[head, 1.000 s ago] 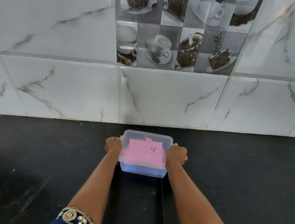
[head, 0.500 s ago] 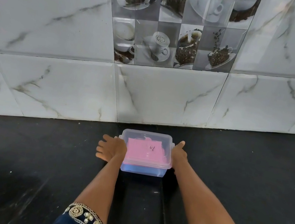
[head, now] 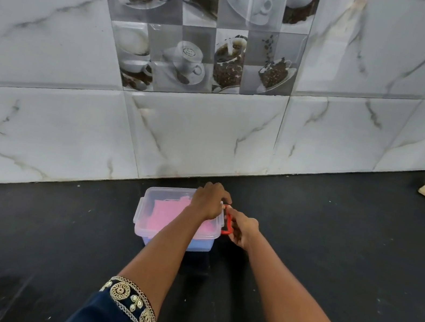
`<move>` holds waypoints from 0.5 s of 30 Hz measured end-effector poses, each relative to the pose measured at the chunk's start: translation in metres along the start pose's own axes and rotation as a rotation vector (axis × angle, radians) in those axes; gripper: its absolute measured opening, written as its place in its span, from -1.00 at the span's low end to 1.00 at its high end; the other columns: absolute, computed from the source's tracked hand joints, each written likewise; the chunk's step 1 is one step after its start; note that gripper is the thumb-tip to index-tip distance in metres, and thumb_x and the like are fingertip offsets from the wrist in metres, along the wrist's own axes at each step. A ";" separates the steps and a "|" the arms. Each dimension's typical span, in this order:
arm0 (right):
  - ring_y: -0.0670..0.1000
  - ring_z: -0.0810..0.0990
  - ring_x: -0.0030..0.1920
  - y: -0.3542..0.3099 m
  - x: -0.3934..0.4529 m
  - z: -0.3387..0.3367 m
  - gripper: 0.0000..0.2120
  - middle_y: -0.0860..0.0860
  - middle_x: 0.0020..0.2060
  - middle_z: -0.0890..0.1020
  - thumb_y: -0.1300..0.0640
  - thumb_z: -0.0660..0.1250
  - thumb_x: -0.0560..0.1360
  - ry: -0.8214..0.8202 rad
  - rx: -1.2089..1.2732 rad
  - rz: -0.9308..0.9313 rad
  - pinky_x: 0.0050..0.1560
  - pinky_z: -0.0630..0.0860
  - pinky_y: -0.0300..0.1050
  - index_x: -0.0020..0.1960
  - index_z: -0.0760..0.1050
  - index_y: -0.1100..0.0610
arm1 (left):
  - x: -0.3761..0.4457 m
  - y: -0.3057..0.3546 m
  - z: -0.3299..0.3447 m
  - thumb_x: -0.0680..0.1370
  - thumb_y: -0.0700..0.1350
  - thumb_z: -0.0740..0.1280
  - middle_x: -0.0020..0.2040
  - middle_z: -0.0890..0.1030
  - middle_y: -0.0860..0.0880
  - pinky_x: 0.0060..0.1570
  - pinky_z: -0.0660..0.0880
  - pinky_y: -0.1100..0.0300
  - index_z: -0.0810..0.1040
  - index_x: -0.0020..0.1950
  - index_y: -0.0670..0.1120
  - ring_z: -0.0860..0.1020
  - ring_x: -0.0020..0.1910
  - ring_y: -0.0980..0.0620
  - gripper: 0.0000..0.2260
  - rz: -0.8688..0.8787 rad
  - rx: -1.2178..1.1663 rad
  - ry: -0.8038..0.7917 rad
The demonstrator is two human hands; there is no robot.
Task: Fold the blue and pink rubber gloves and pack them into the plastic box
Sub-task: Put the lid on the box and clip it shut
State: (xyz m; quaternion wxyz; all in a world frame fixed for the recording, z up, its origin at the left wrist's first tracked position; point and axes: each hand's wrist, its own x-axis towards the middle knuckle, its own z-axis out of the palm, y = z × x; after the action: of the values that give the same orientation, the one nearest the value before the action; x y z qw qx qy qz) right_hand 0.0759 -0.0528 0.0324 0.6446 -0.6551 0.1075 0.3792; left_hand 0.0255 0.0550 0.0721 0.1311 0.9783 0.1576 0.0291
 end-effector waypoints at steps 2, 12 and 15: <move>-0.07 0.48 -0.47 -0.001 -0.003 -0.006 -0.80 0.03 -0.40 0.54 0.10 0.48 0.43 -0.027 0.014 -0.010 -0.59 0.43 -0.32 -0.24 0.52 0.17 | 0.004 0.003 -0.004 0.58 -0.25 0.29 0.33 0.48 -0.07 0.25 0.42 -0.02 0.57 0.27 0.02 0.40 0.32 -0.11 -0.69 0.015 0.051 -0.055; 0.10 0.65 0.02 0.033 -0.024 0.032 -0.70 0.14 -0.03 0.68 0.14 0.53 0.36 0.100 -0.169 -0.252 0.13 0.59 0.03 0.03 0.62 0.24 | 0.016 -0.003 -0.018 0.53 -0.30 0.32 0.34 0.40 -0.06 0.18 0.44 0.04 0.52 0.32 0.09 0.37 0.30 -0.11 -0.57 0.173 0.306 -0.289; 0.09 0.64 0.03 0.038 -0.026 0.041 -0.66 0.13 -0.01 0.66 0.06 0.49 0.40 0.222 -0.176 -0.296 0.13 0.59 0.04 0.09 0.59 0.23 | 0.015 -0.006 -0.023 0.55 -0.25 0.32 0.27 0.54 -0.05 0.19 0.48 0.11 0.59 0.23 0.01 0.50 0.21 -0.06 -0.71 0.212 0.256 -0.237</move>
State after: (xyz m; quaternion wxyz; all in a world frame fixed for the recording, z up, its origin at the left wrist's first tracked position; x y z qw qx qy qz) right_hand 0.0192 -0.0293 0.0249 0.6178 -0.7552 0.0470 0.2138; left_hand 0.0354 0.0707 0.0931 0.0194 0.9947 0.0396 -0.0929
